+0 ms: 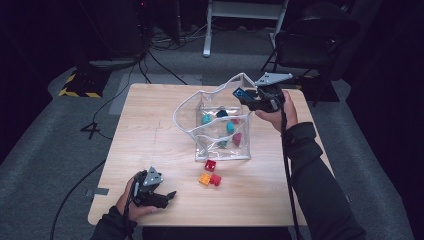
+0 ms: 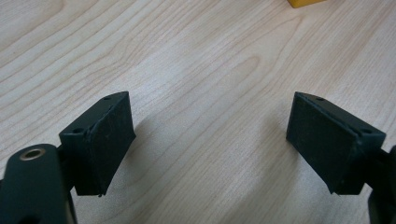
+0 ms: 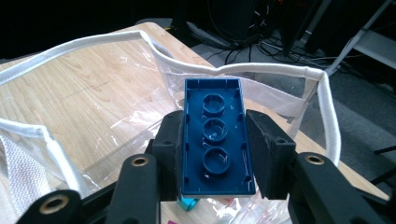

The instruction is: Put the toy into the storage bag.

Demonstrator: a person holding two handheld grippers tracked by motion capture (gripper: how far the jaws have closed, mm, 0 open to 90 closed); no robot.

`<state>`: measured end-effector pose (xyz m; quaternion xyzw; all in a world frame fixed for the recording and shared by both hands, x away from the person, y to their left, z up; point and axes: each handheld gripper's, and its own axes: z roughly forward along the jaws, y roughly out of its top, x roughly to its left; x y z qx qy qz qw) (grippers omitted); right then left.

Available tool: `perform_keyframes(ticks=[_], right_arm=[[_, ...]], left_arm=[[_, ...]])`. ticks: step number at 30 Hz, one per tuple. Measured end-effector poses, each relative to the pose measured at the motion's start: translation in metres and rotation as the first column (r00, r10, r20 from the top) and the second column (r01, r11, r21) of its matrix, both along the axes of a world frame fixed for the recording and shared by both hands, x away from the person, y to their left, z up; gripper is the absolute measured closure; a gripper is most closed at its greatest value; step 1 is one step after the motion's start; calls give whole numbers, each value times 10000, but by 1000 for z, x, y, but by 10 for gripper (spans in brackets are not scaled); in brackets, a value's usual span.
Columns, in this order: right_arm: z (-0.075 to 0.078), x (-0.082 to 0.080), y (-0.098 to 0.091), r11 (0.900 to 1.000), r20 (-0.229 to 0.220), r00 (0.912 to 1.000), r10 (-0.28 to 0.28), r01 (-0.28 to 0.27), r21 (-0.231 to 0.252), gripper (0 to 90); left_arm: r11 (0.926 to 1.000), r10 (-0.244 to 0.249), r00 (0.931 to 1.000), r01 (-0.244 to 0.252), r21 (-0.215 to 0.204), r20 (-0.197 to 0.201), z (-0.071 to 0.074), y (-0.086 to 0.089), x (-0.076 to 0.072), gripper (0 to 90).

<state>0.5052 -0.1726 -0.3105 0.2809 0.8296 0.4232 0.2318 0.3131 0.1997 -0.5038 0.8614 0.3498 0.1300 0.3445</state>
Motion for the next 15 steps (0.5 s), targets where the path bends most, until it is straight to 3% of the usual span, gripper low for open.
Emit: perform_keyframes(ticks=[10,15], right_arm=[[-3,0,-1,9998,22,9998,-203,203,-68,556],[-2,-2,-3,9996,15,9997,-234,234,127,519]], left_arm=[[10000,0,10000,0,1,-1,0,0,0,153],[10000,0,10000,0,-1,-3,0,0,0,153]])
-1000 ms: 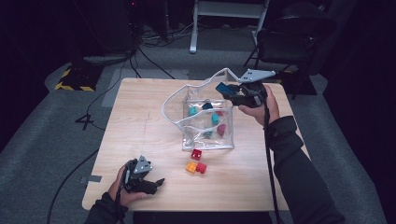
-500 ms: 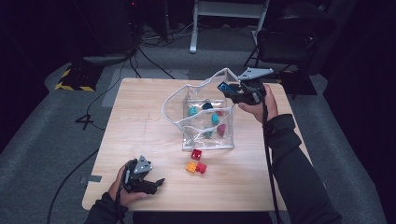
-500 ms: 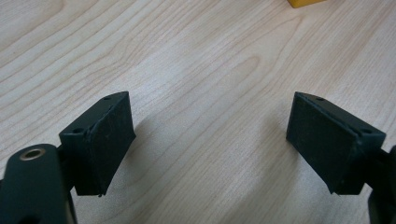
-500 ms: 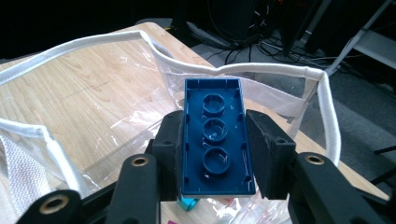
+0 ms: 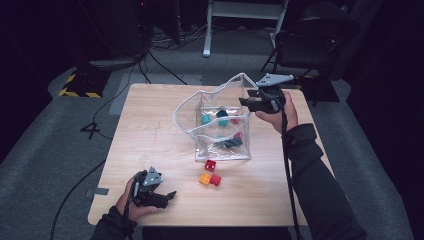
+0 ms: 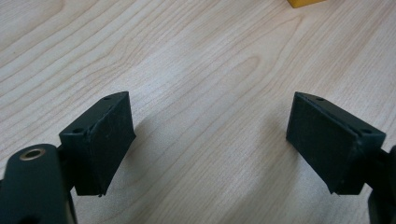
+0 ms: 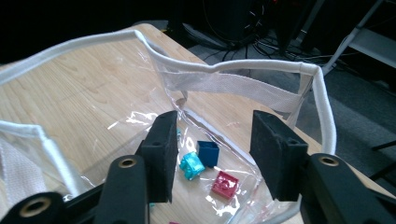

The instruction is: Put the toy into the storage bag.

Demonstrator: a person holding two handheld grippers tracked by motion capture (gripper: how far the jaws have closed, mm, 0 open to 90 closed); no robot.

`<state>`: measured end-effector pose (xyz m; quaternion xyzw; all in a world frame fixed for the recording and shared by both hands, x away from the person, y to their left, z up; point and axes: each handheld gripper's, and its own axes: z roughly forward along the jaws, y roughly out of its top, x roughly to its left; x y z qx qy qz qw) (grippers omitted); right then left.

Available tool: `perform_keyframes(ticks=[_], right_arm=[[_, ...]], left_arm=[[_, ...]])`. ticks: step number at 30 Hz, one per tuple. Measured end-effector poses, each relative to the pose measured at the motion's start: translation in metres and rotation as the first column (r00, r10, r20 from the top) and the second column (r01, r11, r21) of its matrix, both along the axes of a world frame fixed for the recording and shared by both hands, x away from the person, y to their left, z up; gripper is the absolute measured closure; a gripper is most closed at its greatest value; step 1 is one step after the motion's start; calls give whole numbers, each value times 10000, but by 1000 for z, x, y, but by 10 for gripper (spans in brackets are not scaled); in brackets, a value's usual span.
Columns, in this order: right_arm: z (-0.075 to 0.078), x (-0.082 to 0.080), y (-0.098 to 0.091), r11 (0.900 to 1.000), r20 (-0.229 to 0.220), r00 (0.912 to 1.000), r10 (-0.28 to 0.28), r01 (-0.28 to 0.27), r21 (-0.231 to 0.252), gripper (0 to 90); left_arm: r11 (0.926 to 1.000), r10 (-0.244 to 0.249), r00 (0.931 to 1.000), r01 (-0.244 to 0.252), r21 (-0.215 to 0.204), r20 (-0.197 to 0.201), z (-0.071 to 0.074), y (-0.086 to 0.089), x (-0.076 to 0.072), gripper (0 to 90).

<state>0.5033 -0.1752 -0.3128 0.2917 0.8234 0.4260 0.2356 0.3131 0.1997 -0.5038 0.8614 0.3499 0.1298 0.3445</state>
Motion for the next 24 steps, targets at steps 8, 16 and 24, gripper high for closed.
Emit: perform_keyframes(ticks=[8,16,24], right_arm=[[4,-9,-1,9995,110,9997,202,-204,253,465],[8,-23,-2,9990,322,9989,352,-361,276,359],[10,-47,-6,9970,738,9948,696,-720,301,326]], left_arm=[[10000,-2,10000,2,-1,-3,0,0,0,153],[10000,-2,10000,2,2,1,0,0,0,153],[10000,1,10000,-1,-1,-1,0,0,0,153]])
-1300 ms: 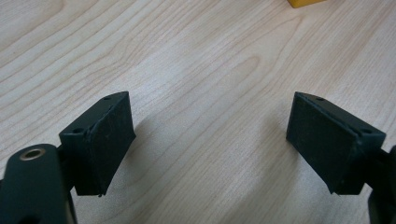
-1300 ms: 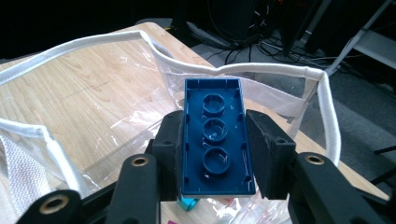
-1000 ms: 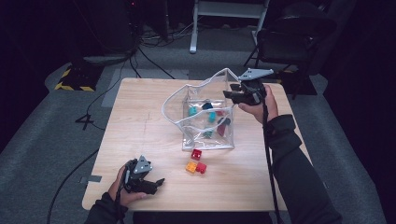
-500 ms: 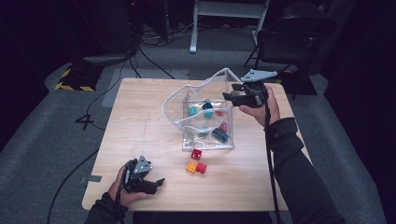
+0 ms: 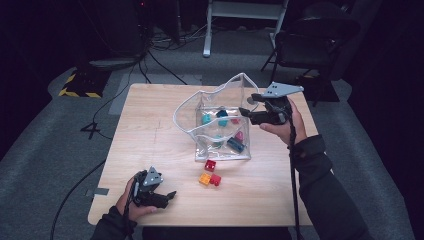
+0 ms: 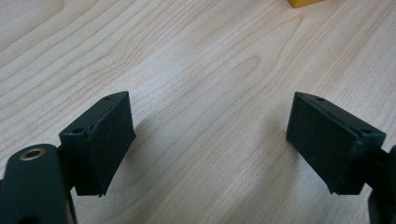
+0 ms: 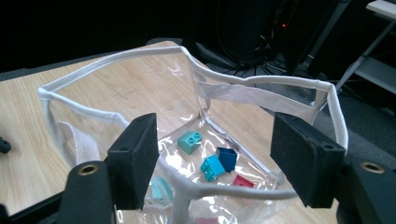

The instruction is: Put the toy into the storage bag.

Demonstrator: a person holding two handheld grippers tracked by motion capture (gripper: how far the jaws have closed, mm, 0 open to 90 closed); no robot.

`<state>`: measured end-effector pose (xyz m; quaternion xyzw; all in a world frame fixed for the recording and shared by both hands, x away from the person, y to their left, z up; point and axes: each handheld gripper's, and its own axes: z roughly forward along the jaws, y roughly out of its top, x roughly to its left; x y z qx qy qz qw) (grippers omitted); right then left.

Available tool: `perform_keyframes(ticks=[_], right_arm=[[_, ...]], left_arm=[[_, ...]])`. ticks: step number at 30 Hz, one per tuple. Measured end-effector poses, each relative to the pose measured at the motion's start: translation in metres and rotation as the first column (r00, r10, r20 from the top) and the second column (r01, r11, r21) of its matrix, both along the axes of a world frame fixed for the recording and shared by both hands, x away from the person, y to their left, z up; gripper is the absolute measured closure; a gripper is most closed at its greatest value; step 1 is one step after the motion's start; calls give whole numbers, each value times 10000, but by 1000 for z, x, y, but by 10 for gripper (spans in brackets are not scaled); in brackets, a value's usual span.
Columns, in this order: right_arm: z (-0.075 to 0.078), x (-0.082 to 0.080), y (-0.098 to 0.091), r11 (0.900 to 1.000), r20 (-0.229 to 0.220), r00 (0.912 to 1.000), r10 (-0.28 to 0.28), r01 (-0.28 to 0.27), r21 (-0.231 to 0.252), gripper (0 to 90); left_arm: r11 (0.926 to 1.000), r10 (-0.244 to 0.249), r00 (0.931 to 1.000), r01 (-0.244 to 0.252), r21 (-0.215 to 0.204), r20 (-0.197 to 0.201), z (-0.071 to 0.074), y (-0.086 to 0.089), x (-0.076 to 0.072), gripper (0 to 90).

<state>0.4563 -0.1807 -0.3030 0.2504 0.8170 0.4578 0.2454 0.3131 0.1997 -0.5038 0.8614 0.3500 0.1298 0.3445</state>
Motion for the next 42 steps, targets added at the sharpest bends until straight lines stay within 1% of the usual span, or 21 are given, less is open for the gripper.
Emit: perform_keyframes(ticks=[6,9,15,17,19,22,27,30,34,37,42], right_arm=[[0,-15,-5,9995,118,9994,316,-317,51,306],[-2,-23,-6,9985,159,9984,551,-550,-61,285],[-9,-39,-6,9954,299,9951,947,-941,-191,267],[-12,-44,-5,9951,404,9944,975,-967,-213,263],[-16,-48,-5,9940,382,9933,1086,-1080,-185,261],[-24,-54,-4,9924,339,9922,1199,-1188,-312,256],[-38,-60,-4,9896,133,9902,1390,-1384,-388,255],[-48,-63,-5,9893,-4,9900,1410,-1409,-390,255],[-64,-66,-5,9888,-202,9895,1433,-1440,-405,256],[-79,-69,-4,9863,-458,9863,1582,-1601,-402,256],[-98,-74,0,9818,-673,9817,1782,-1819,-541,255]], left_arm=[[10000,1,10000,-1,0,0,0,0,0,153],[10000,0,10000,0,3,1,0,0,0,153],[10000,2,10000,-2,0,0,0,0,0,153],[10000,0,10000,0,4,1,0,0,0,153],[10000,-1,10000,1,3,1,0,0,0,152],[10000,1,10000,-1,4,2,0,0,0,153],[10000,-5,10000,5,7,0,0,0,0,153],[10000,-2,10000,2,3,2,0,0,0,152],[10000,-2,10000,2,5,1,0,0,0,153],[10000,-2,10000,2,4,0,0,0,0,153],[10000,-3,10000,3,6,2,0,0,0,153]])
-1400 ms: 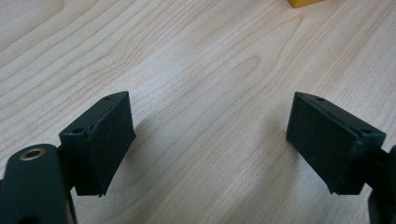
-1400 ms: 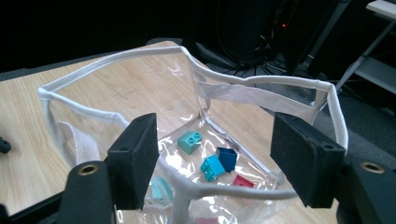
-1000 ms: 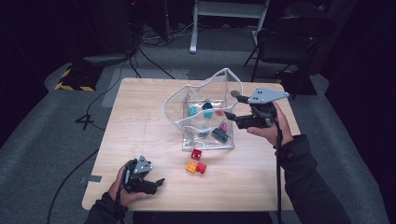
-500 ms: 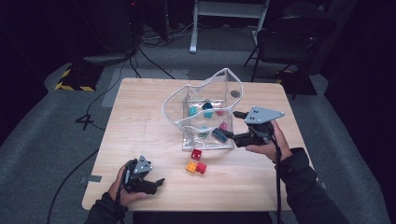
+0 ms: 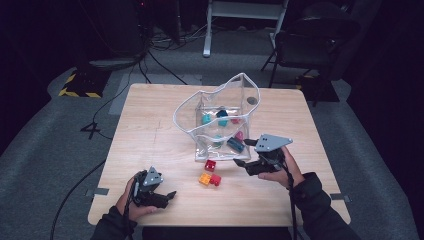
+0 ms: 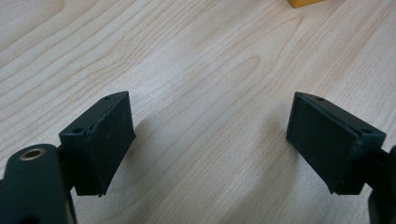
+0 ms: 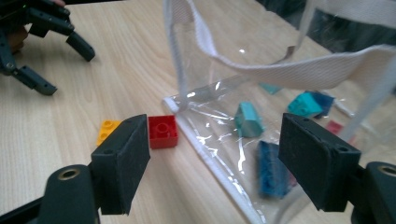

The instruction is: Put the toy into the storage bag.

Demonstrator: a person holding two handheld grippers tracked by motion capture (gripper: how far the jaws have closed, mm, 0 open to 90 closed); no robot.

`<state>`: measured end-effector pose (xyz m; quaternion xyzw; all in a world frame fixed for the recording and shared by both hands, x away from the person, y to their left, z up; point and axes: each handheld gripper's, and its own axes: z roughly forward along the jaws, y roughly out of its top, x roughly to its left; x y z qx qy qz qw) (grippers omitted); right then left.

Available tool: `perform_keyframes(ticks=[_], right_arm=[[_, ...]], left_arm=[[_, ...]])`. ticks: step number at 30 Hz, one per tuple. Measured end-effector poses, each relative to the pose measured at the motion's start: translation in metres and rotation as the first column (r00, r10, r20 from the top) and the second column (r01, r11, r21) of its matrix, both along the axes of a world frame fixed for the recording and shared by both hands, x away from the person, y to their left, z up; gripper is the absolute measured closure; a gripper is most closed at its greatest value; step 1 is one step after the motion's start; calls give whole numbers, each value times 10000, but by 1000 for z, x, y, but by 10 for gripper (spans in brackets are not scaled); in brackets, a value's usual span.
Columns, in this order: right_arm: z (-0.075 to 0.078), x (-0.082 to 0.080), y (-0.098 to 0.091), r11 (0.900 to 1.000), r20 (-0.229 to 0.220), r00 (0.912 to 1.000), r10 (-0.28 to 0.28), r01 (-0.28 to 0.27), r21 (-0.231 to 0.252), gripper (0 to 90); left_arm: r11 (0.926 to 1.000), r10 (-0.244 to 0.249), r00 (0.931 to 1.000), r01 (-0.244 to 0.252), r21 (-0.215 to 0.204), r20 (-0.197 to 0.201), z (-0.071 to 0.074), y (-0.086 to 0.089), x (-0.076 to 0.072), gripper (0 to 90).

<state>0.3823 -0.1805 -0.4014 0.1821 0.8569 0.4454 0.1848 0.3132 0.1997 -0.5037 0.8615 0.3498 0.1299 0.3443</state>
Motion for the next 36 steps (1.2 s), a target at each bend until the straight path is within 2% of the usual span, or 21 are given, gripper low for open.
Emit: perform_keyframes(ticks=[13,17,24,36], right_arm=[[-30,-16,21,9957,-394,9952,897,-905,-183,256],[-39,-19,29,9925,-566,9919,1140,-1162,-381,255],[-49,-22,37,9901,-698,9890,1304,-1336,-429,260],[-71,-28,54,9828,-1194,9784,1688,-1763,-554,271]], left_arm=[[10000,1,10000,-1,-1,0,0,0,0,152],[10000,3,10000,-3,0,1,0,0,0,153],[10000,2,10000,-2,2,2,0,0,0,152],[10000,1,10000,-1,1,-1,0,0,0,153]])
